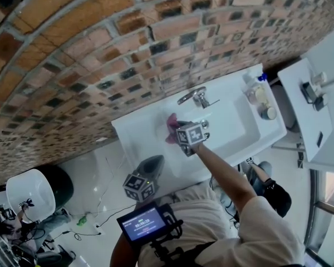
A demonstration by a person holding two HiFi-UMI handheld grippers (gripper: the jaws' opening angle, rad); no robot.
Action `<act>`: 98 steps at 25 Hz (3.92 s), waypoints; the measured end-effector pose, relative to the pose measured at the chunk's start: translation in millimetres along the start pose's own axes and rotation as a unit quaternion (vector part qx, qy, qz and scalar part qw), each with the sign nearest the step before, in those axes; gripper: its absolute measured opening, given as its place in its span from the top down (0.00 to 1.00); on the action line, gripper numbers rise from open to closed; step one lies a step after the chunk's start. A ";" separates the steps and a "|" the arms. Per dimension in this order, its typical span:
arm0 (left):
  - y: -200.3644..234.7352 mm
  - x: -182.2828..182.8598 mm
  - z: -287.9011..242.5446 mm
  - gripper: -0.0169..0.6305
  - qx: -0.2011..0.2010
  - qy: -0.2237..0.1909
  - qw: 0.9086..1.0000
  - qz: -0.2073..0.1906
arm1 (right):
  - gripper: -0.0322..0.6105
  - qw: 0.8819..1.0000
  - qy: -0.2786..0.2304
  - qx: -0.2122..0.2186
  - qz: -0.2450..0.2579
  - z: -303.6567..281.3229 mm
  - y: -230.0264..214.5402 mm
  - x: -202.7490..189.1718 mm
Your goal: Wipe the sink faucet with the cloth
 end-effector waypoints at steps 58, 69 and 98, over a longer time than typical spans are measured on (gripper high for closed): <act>-10.4 -8.9 -28.2 0.98 0.027 0.025 0.999 0.013 | 0.86 0.884 -0.307 -0.010 -0.351 37.2 -151.7 83.3; -20.5 -9.0 -36.4 0.98 0.022 0.022 0.999 0.014 | 0.86 0.928 -0.297 0.001 -0.223 65.7 -131.3 110.6; -25.5 -11.4 -39.1 0.98 0.013 0.022 1.000 0.011 | 0.86 0.900 -0.220 -0.122 0.356 107.8 -57.6 125.0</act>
Point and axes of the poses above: the fingertips, and each gripper's own axes: z backward along the fingers, y to its left, x out of its top, the point moved 1 cm from there along z, backward along the fingers, and after that the axes turned 1 degree about z, right-handed, at the moved point
